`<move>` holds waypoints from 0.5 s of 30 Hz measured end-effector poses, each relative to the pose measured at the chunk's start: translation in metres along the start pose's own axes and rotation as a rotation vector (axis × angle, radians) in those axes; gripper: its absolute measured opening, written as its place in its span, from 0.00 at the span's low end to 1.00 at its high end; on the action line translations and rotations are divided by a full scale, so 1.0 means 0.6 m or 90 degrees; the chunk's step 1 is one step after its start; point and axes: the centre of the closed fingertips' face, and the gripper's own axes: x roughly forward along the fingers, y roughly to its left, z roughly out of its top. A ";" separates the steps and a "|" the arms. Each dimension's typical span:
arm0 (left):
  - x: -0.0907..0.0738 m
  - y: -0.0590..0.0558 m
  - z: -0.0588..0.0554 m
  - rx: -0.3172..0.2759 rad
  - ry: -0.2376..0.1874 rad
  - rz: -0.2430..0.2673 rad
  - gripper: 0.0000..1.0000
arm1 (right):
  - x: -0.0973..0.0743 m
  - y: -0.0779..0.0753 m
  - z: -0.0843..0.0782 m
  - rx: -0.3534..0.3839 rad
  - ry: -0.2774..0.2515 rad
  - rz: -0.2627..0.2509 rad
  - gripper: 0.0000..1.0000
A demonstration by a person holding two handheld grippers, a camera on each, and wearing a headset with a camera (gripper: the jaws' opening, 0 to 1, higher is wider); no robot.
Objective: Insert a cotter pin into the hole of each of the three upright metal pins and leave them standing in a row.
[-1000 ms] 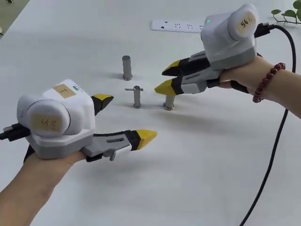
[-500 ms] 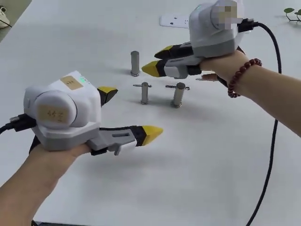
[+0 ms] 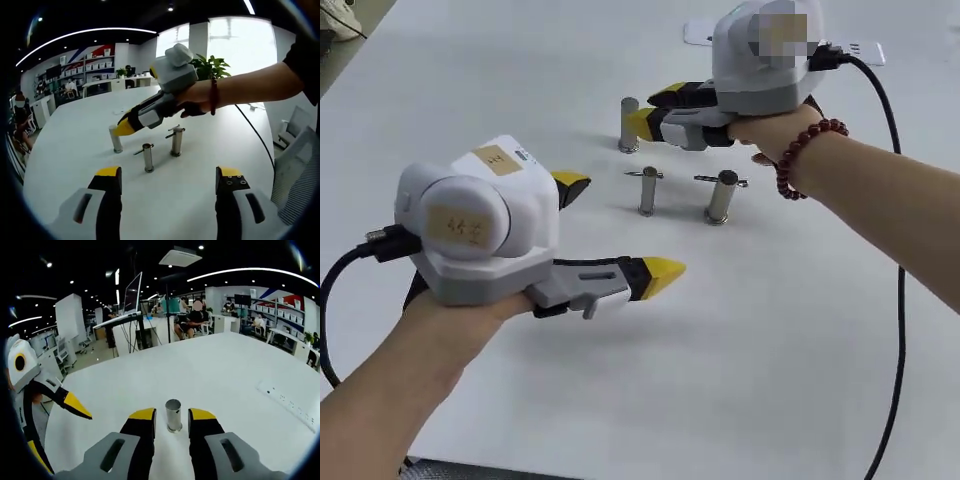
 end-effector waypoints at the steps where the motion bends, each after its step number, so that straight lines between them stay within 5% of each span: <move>1: 0.000 0.001 0.000 -0.001 0.001 0.000 0.76 | 0.007 -0.002 0.000 -0.002 0.001 -0.001 0.21; 15: 0.000 -0.002 0.005 -0.003 -0.004 -0.004 0.76 | 0.042 -0.015 -0.010 0.032 0.014 -0.001 0.14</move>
